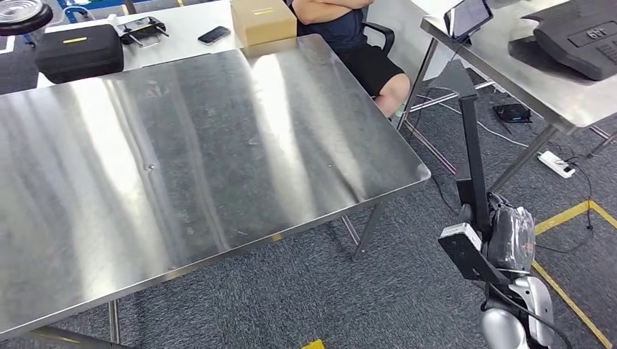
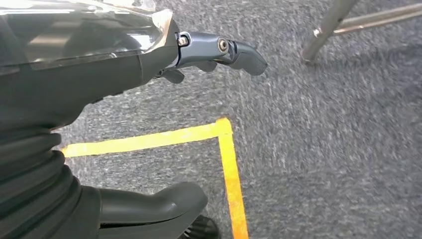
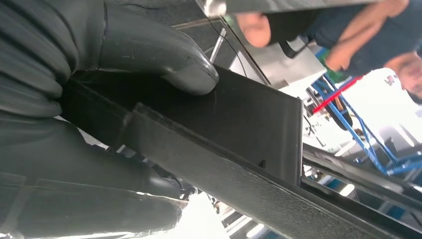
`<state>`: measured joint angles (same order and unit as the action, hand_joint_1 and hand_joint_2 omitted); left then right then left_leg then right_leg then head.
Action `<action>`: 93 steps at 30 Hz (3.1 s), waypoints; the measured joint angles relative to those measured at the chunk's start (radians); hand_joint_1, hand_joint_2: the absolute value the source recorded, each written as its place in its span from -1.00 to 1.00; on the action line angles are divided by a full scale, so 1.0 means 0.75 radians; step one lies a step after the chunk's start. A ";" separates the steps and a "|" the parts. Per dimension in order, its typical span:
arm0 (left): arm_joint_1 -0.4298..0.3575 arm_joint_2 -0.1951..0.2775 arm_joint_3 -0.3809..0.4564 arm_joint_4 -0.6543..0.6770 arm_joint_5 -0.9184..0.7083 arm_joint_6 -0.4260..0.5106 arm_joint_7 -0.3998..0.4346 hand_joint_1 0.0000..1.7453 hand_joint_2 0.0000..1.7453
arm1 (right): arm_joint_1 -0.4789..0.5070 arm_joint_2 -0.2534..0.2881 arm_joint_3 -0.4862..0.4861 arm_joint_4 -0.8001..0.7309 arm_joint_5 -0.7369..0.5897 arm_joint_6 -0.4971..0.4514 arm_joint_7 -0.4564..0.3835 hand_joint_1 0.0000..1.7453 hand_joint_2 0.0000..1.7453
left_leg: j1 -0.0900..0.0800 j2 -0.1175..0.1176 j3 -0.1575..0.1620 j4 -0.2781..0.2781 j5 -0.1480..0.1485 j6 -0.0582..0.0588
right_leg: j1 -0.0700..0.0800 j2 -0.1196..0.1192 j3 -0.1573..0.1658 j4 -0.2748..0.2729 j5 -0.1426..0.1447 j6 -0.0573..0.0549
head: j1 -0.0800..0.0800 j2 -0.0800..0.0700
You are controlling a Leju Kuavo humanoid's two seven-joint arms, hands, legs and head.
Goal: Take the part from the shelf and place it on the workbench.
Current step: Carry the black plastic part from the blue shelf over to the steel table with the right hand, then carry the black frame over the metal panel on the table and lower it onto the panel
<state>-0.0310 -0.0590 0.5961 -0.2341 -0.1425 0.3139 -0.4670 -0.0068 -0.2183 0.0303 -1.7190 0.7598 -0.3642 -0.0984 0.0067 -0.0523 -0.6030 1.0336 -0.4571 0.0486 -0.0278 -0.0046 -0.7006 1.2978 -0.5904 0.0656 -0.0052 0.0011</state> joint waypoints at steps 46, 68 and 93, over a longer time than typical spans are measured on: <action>-0.121 -0.024 -0.128 -0.012 -0.203 -0.024 0.126 -1.00 1.00 | -0.932 -0.344 0.207 0.645 0.261 0.407 0.328 1.00 1.00 | -0.004 0.029 0.009 -0.024 0.004 0.007 | 0.003 0.007 0.142 -0.379 0.192 0.018 | 0.001 0.000; -0.197 -0.041 -0.199 -0.017 -0.234 0.017 0.218 -1.00 1.00 | -1.147 0.353 0.785 1.067 0.422 0.458 0.253 1.00 1.00 | -0.008 0.034 0.012 -0.028 0.008 -0.034 | 0.012 0.009 0.140 -0.380 0.194 -0.005 | 0.002 0.000; -0.155 -0.021 -0.229 -0.021 -0.217 -0.032 0.231 -1.00 1.00 | -0.845 0.036 0.594 0.873 0.847 0.556 0.114 1.00 1.00 | -0.011 0.025 0.009 -0.025 0.007 -0.031 | 0.010 0.001 0.143 -0.384 0.194 -0.004 | 0.002 0.000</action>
<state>-0.1475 -0.0751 0.4244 -0.2502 -0.3051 0.2901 -0.2939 -0.6403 -0.1911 0.4761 -1.0642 1.3951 0.0531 -0.0130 -0.0015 -0.0339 -0.5963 1.0149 -0.4521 0.0250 -0.0203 -0.0039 -0.5933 1.0096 -0.4449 0.0623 -0.0036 0.0011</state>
